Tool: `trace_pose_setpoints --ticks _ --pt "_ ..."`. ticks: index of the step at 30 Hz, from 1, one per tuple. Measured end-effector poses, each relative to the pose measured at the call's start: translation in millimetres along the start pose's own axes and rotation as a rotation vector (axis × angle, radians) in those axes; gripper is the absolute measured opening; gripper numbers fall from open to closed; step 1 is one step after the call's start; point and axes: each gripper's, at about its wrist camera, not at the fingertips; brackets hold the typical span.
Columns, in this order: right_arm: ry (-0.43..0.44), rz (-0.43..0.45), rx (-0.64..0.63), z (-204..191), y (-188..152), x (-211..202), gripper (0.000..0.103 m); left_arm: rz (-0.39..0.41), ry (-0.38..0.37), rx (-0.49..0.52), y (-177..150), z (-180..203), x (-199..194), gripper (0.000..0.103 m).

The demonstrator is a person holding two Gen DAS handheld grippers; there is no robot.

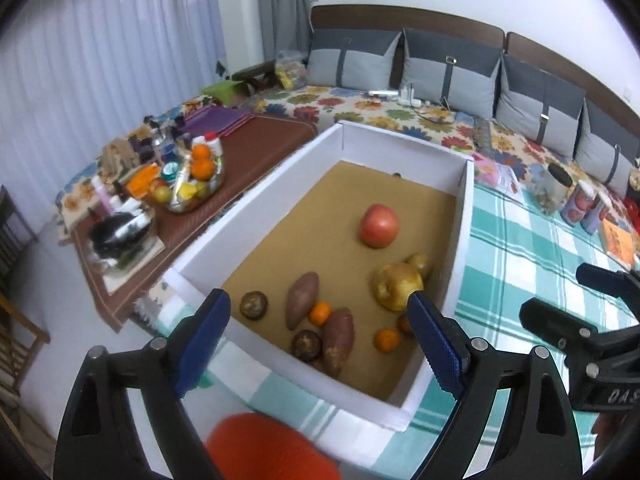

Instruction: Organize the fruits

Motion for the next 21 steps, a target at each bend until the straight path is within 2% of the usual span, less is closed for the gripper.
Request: trace_pose_setpoints --ticks 4,9,21 --pt "-0.004 0.011 -0.074 -31 4 -6 0.101 0.015 0.034 0.004 -1 -12 -7 0.092" --pt "-0.024 0.003 -0.132 -59 11 -8 0.101 0.016 0.010 -0.033 3 -31 -8 0.092" --pt "-0.001 -0.066 -0.114 -81 16 11 0.101 -0.073 0.026 -0.036 8 -50 11 0.092"
Point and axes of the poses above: each gripper's, at about its wrist camera, not at the fingertips, and x roughly the way its jaws point, z to its right, y to its top, and after that the axes turned 4 degrees about -x, right-handed
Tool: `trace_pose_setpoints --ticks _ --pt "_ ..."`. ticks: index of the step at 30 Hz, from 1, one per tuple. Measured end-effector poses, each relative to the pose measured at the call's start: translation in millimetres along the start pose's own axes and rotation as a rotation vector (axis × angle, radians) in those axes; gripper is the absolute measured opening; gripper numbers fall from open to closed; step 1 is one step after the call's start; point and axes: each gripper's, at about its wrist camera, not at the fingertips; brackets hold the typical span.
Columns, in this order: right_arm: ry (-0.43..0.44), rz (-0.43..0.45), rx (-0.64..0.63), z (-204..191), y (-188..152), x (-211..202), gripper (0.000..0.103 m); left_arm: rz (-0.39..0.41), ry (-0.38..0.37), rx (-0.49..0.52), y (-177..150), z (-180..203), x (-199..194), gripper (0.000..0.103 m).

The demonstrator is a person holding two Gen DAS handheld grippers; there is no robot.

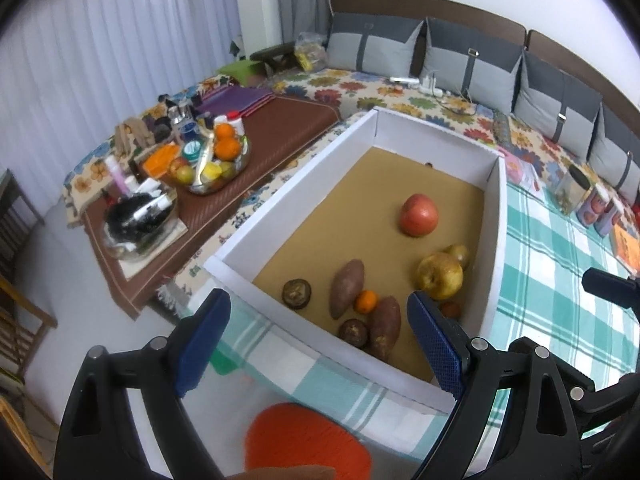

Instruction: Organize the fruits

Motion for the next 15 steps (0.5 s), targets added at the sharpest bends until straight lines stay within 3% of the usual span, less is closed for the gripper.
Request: trace_pose_setpoints --ticks 15 --pt "-0.060 -0.019 0.023 2.3 9.4 0.9 0.101 -0.006 0.008 0.007 3.9 -1.3 1.6 0.092"
Point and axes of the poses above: each gripper's, at about its wrist camera, not at the fingertips, and x roughly the way its jaws point, z to its right, y to its top, and after that the axes turned 4 degrees about -x, right-handed
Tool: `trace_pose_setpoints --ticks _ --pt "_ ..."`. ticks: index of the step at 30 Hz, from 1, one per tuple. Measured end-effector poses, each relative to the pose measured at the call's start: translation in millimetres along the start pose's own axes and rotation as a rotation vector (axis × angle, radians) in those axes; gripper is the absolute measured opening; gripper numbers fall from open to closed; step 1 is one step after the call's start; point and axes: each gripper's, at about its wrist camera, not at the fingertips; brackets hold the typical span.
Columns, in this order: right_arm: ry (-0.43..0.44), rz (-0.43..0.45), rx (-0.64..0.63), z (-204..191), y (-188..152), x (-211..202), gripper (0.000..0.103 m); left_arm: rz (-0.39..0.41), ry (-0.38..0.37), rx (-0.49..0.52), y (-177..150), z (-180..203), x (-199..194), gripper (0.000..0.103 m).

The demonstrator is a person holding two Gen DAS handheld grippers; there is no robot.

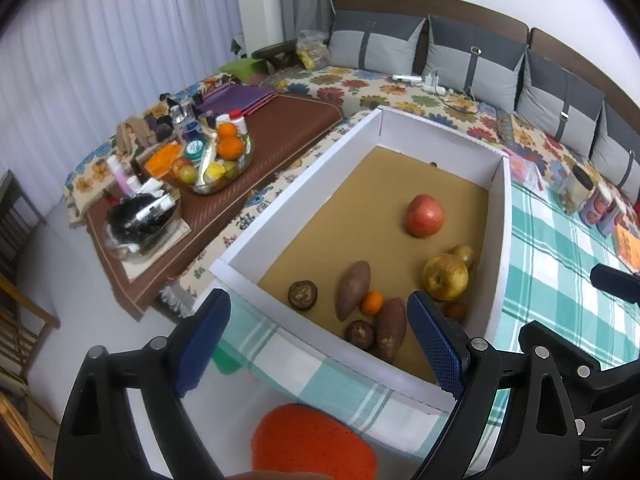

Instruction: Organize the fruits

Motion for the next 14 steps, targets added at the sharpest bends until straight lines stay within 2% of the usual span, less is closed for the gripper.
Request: trace_pose_setpoints --ticks 14 --pt "0.000 -0.021 -0.002 -6 6 17 0.101 -0.001 0.012 -0.022 4 -10 11 0.092"
Point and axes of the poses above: each gripper's, at about its wrist camera, not at the fingertips, and x roughly the way its jaws point, z to its right, y to its top, and after that the axes turned 4 degrees about -x, right-handed
